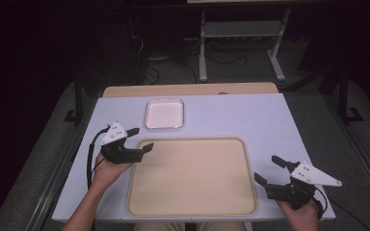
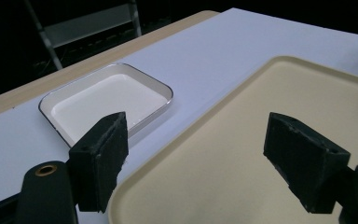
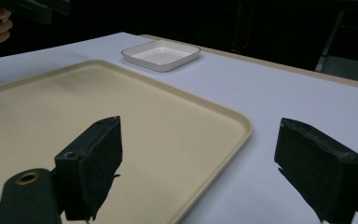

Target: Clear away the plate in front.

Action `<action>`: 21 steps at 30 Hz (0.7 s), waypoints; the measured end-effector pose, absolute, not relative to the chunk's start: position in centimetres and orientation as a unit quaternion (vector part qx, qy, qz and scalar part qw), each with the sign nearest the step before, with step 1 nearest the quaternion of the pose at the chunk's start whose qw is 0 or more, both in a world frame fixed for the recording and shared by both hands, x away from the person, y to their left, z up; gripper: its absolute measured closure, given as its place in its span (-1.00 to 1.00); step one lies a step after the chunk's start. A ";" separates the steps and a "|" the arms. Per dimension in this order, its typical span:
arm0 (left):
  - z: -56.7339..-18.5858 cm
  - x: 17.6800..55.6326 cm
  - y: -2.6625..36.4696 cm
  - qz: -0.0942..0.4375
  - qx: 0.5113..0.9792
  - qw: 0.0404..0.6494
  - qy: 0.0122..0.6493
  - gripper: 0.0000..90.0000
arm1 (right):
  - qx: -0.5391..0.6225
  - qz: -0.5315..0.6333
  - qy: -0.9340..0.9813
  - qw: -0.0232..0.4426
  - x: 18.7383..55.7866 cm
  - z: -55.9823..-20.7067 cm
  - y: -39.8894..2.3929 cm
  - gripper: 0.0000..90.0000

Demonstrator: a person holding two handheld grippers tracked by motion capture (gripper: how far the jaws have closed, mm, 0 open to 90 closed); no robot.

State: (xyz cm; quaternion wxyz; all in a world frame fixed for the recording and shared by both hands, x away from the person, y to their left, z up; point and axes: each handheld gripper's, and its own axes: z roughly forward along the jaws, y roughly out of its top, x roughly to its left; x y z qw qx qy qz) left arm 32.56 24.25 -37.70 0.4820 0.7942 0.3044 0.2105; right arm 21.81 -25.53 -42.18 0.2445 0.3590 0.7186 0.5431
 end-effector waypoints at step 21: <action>-36.8 39.6 23.3 0.176 0.793 0.469 0.348 -0.50 | 0.380 0.546 0.701 0.256 21.5 -42.1 -26.6 -0.69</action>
